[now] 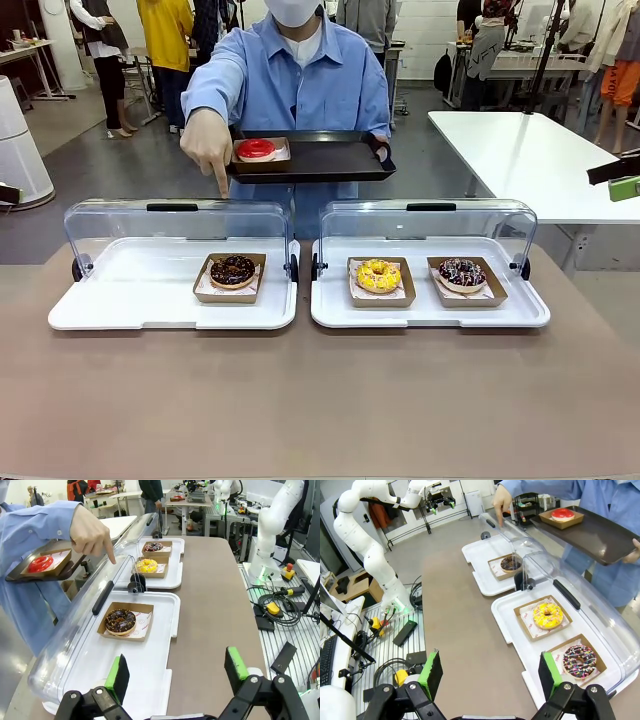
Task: Provide the desired donut to the person.
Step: Pick up and lift the Paper togo box containing the Donut pointed at by the person.
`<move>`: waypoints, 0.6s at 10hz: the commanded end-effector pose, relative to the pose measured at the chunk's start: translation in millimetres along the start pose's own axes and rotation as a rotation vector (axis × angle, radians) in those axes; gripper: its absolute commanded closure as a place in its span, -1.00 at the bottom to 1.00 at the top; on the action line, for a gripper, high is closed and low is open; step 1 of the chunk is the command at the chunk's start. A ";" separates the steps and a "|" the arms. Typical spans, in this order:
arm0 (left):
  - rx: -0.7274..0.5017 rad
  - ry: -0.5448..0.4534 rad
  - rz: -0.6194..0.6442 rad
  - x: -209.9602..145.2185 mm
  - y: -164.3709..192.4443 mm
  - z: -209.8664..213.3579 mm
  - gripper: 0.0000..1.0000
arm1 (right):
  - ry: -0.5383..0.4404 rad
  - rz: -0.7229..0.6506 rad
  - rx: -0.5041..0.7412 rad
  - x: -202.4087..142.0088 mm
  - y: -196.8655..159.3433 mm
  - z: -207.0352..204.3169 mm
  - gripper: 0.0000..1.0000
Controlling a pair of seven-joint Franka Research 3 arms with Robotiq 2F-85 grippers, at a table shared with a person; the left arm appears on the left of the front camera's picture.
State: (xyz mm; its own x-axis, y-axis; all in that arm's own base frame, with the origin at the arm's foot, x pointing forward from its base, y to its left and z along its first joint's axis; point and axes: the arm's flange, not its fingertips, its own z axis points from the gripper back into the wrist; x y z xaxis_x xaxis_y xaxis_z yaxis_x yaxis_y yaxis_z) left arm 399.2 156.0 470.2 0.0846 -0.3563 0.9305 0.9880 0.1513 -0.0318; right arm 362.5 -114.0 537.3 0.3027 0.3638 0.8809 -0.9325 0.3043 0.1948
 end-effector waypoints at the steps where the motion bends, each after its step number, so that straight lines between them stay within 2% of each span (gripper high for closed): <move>1: 0.000 0.000 0.000 0.0 0.0 0.0 -1.00 | -0.017 0.012 0.006 1.4 -0.3 -0.4 -1.00; 2: -0.004 -0.014 -0.031 5.1 -11.6 4.7 -1.00 | -0.017 0.012 0.006 1.4 -0.3 -0.4 -1.00; 3: -0.021 0.011 -0.085 25.3 -5.3 6.3 -1.00 | -0.017 0.012 0.006 1.4 -0.3 -0.4 -1.00; 4: -0.045 0.062 -0.113 45.1 2.3 3.6 -1.00 | -0.017 0.012 0.006 1.4 -0.3 -0.4 -1.00; 6: -0.105 0.239 -0.156 73.0 -19.8 -12.1 -1.00 | -0.017 0.012 0.006 1.4 -0.3 -0.4 -1.00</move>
State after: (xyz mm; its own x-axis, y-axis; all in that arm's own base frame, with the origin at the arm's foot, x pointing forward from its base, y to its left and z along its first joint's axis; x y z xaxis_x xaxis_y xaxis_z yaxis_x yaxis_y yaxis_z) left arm 398.8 128.3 527.0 -0.0385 -0.4844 0.8740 0.9979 0.0271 0.0590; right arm 362.6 -113.7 537.4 0.3026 0.3643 0.8808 -0.9326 0.3038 0.1947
